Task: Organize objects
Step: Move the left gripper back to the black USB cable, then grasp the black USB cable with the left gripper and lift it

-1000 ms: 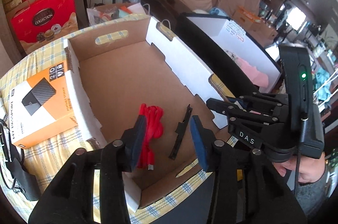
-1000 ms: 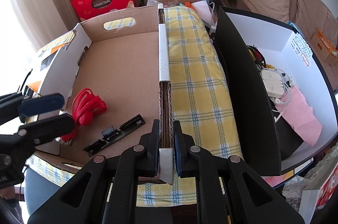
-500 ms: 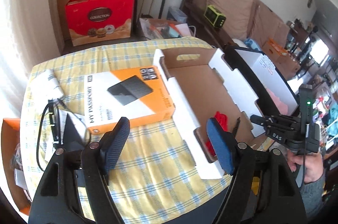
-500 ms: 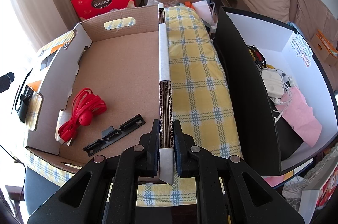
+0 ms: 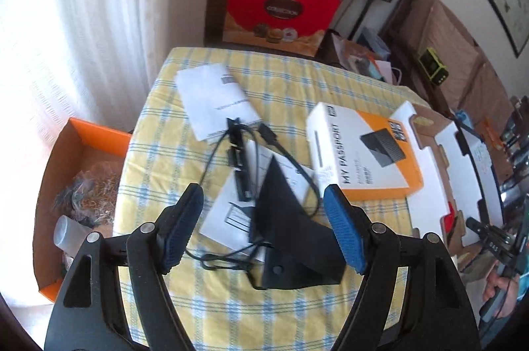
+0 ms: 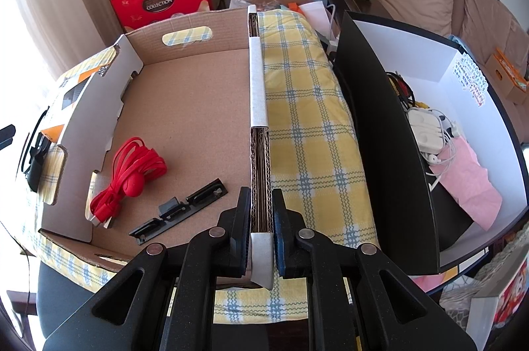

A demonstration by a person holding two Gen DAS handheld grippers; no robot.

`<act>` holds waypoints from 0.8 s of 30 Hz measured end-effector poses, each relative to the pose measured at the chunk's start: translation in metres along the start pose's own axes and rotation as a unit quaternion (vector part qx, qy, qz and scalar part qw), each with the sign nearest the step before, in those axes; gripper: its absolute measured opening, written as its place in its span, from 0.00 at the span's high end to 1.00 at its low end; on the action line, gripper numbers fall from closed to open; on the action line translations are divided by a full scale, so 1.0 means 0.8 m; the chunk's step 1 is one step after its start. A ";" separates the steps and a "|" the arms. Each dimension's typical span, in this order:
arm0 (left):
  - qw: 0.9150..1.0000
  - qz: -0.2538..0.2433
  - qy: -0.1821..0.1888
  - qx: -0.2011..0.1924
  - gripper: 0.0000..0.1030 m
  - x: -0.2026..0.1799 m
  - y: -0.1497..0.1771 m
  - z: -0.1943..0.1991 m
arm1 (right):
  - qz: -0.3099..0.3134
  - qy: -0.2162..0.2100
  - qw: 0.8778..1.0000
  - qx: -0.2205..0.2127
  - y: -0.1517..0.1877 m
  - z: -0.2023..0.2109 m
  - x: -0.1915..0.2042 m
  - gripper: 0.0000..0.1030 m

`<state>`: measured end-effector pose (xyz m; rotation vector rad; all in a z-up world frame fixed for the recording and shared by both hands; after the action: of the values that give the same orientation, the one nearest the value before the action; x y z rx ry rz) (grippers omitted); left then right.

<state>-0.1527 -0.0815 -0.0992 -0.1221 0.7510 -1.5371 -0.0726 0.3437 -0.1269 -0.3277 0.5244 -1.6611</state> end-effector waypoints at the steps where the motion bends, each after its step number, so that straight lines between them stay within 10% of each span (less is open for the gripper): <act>1: 1.000 0.007 -0.007 0.000 0.30 0.010 -0.002 -0.002 | 0.000 0.000 1.000 0.000 0.000 0.000 0.000 0.89; 24: 0.997 0.016 -0.050 0.054 0.61 0.036 -0.025 -0.075 | 0.001 0.002 1.000 0.002 0.001 -0.001 -0.001 0.89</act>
<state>-0.2040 -0.0868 -0.1454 -0.1049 0.5865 -1.5273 -0.0718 0.3441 -0.1279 -0.3217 0.5243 -1.6599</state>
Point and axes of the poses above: each gripper's, at about its wrist camera, not at the fingertips, and z roughly against the way its jaws point, x to its left, y to its underside, the point moved 5 cm from there along -z, roughly the way its jaws point, and after that the axes turned 9 degrees about y, right-handed, at the moved point
